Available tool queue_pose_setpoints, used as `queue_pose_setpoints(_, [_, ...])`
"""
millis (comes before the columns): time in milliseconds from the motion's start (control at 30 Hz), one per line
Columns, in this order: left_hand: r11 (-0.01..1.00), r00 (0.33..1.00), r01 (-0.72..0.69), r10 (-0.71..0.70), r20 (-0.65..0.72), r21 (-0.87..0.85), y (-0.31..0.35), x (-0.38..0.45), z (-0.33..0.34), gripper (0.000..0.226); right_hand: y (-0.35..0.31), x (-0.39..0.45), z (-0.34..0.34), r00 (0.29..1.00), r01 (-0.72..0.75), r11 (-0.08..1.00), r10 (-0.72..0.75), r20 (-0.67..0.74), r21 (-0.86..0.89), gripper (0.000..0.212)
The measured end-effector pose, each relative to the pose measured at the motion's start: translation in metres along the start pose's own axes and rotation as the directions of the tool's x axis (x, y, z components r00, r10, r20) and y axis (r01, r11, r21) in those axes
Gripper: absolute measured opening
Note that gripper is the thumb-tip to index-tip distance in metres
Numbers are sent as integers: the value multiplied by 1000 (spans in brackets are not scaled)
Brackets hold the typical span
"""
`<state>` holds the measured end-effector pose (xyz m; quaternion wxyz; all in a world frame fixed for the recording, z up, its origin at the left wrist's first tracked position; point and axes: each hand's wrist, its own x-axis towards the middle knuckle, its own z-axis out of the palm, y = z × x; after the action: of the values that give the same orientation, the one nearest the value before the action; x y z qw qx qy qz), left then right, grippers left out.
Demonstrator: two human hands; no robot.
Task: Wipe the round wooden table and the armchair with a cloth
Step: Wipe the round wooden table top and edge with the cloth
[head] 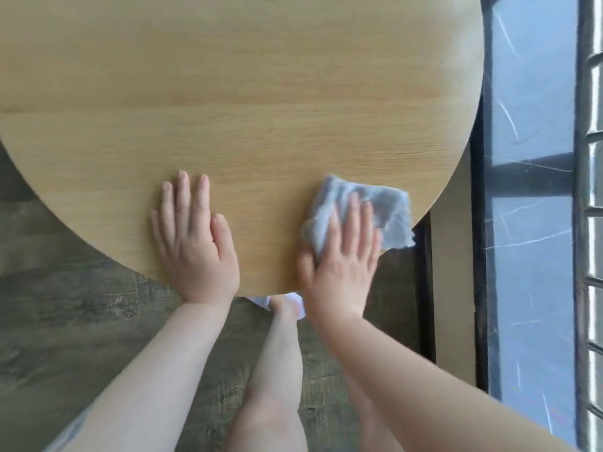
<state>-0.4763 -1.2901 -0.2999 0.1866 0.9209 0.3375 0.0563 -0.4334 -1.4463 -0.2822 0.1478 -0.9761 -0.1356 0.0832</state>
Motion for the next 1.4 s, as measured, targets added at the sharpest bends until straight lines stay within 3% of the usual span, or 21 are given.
queue_pose_setpoints(100, [995,995,86,-89,-53,-57,0,-5,-1,51,-11,3,9,737,644,759,-649,191,95,65])
queue_pose_setpoints(167, [990,991,121,-125,-48,-75,-2,-5,-1,53,21,29,2,842,532,846,-524,128,-33,67])
queue_pose_setpoints(200, [988,990,129,-133,-44,-81,-3,-4,-2,53,32,30,-4,956,291,955,-289,41,-57,67])
queue_pose_setpoints(267, [972,981,180,-188,-40,-152,-2,0,-2,53,23,12,-4,992,-93,995,90,-93,-25,66])
queue_pose_setpoints(333, [943,970,236,-244,-3,-233,1,6,-7,57,-14,-12,9,979,196,979,-192,66,-57,68])
queue_pose_setpoints(433, [969,986,148,-128,108,-196,-8,10,-20,62,-29,28,15,516,834,549,-812,272,58,62])
queue_pose_setpoints(467, [985,988,79,-56,146,-154,-18,13,-25,60,-22,52,11,478,867,498,-836,271,7,62])
queue_pose_setpoints(533, [998,980,-15,27,197,-64,-43,31,-35,56,0,82,2,766,638,763,-614,191,-105,65])
queue_pose_setpoints(567, [999,976,-28,32,216,-24,-56,43,-40,54,4,80,-2,938,343,933,-333,93,-109,64])
queue_pose_setpoints(633, [999,967,-42,36,252,19,-75,66,-48,54,-18,53,1,999,35,997,-35,2,-65,64])
queue_pose_setpoints(667, [999,960,-43,39,277,6,-79,75,-51,54,-36,37,8,986,163,985,-160,44,-62,66])
queue_pose_setpoints(767, [988,928,-9,65,366,-152,-83,89,-60,55,-78,41,28,555,811,583,-793,251,48,68])
queue_pose_setpoints(800, [976,918,13,76,390,-219,-85,92,-64,55,-92,51,34,542,827,562,-804,246,16,68])
queue_pose_setpoints(900, [962,903,24,96,419,-271,-91,96,-71,57,-123,30,39,788,572,819,-561,254,35,72])
queue_pose_setpoints(1033, [997,932,-36,56,358,-61,-82,87,-58,59,-63,5,25,301,932,355,-869,392,73,71])
queue_pose_setpoints(1067, [1000,944,-27,21,329,12,-78,82,-53,59,-51,20,21,363,910,412,-849,383,51,68])
queue_pose_setpoints(1167, [988,970,75,-104,220,136,-59,75,-38,57,-84,35,24,907,405,913,-392,156,-56,64])
queue_pose_setpoints(1200, [983,970,117,-143,196,139,-54,76,-35,57,-108,23,32,962,251,967,-244,124,-50,65])
queue_pose_setpoints(1267, [981,964,172,-186,188,88,-50,78,-33,56,-128,-12,43,923,350,937,-345,170,0,57])
queue_pose_setpoints(1367, [981,964,181,-162,210,-74,-54,79,-36,56,-58,-1,20,586,780,626,-738,334,15,63])
queue_pose_setpoints(1400, [978,966,187,-167,195,-88,-54,79,-36,57,-32,15,11,585,787,617,-741,329,-11,64])
